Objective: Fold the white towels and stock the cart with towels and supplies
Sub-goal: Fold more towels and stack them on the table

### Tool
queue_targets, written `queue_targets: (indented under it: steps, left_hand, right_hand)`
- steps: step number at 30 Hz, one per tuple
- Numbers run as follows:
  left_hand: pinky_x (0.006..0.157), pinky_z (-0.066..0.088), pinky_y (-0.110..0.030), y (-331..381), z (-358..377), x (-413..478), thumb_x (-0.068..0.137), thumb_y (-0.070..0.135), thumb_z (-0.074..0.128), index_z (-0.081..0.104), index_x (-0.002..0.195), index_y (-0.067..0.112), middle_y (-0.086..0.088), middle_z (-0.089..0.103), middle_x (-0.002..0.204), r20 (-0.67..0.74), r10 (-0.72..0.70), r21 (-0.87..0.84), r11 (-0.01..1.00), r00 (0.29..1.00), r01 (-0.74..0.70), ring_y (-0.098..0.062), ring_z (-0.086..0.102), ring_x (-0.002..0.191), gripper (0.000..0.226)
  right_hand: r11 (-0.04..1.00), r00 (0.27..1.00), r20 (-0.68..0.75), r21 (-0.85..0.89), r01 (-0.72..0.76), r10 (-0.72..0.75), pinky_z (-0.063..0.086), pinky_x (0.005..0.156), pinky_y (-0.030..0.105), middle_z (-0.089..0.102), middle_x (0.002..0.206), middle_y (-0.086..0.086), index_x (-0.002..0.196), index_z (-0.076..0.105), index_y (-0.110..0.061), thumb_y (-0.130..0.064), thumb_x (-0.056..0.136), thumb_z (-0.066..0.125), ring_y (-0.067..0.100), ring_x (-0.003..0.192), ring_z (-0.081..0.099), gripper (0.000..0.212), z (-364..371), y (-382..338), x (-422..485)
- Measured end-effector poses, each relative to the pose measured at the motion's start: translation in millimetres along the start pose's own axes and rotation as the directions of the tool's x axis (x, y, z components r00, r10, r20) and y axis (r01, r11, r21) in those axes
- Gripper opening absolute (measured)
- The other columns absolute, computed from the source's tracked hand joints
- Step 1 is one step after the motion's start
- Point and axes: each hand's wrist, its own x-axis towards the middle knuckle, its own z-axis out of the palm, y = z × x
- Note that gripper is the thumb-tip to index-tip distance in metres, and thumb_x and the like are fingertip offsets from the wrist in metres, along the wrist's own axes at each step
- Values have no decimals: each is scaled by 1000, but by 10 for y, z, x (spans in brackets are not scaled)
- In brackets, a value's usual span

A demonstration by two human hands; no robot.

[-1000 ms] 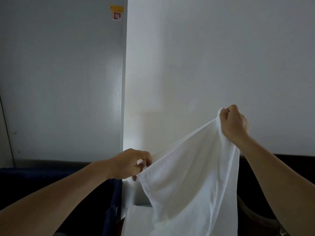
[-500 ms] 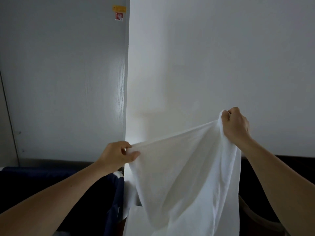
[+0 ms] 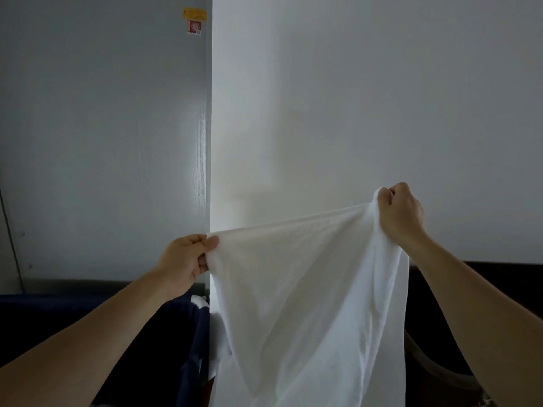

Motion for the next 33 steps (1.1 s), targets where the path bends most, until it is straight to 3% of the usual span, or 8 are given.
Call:
queue_targets:
  steps: [4,9,15,20,25,27,30,33]
  left_hand:
    - [70,63,-37,297,89,66,95,8,60,64,106,-5,-15,73,90,31,-49,-85,995,998,51,-24,72,75,17]
    - [51,58,-31,649,436,92,95,1,57,63,102,-3,-12,74,81,-16,-88,-208,975,996,83,-21,73,63,9]
    - [53,56,-33,403,1251,-90,94,2,59,65,92,-2,-16,65,80,-75,-51,-131,991,996,41,-28,62,66,7]
    - [46,34,-25,152,1580,-239,86,-2,56,60,71,-1,-6,45,53,-5,25,10,1000,1000,-25,-19,38,49,16]
    - [60,34,-34,96,1467,-323,75,11,55,58,75,3,-9,47,72,88,49,23,998,995,-51,-25,41,68,8]
    - [58,41,-24,64,1374,-349,83,3,58,59,71,-3,-12,56,68,168,126,84,986,978,-141,-22,52,64,14]
    - [78,56,-35,7,1239,-348,82,4,71,74,92,13,-12,74,90,241,218,225,935,946,-273,-27,71,86,14]
    - [83,56,-35,-31,1177,-331,82,14,78,73,94,20,-4,76,90,177,256,325,896,950,-302,-24,71,91,15]
  right_hand:
    - [994,995,-10,41,-101,102,29,59,33,41,65,0,75,38,-12,-25,98,37,24,60,40,27,-36,41,53]
    - [958,981,-56,231,-169,186,39,65,33,49,71,-2,79,50,-12,-28,98,47,27,74,51,25,-119,-107,11]
    - [963,993,-12,244,118,-118,44,72,32,71,86,13,80,69,-12,-29,93,63,33,86,65,23,45,-564,-614]
    - [947,931,178,94,306,-319,39,69,29,63,91,3,84,73,-16,-37,97,58,21,79,59,28,266,-686,-1061]
    - [957,875,413,243,159,-251,30,48,26,36,49,-4,50,39,-9,-10,86,50,11,48,32,37,226,-726,-1142]
    - [926,796,577,372,-57,-183,50,59,38,52,59,6,64,55,5,-9,75,50,16,58,49,19,148,-776,-1121]
    - [786,629,754,500,-364,-188,57,94,42,73,100,22,93,71,11,-7,67,43,31,96,71,42,36,-730,-996]
    - [804,559,772,521,-287,-301,58,88,34,75,99,12,91,76,-7,-3,73,41,26,99,71,39,-60,-680,-945]
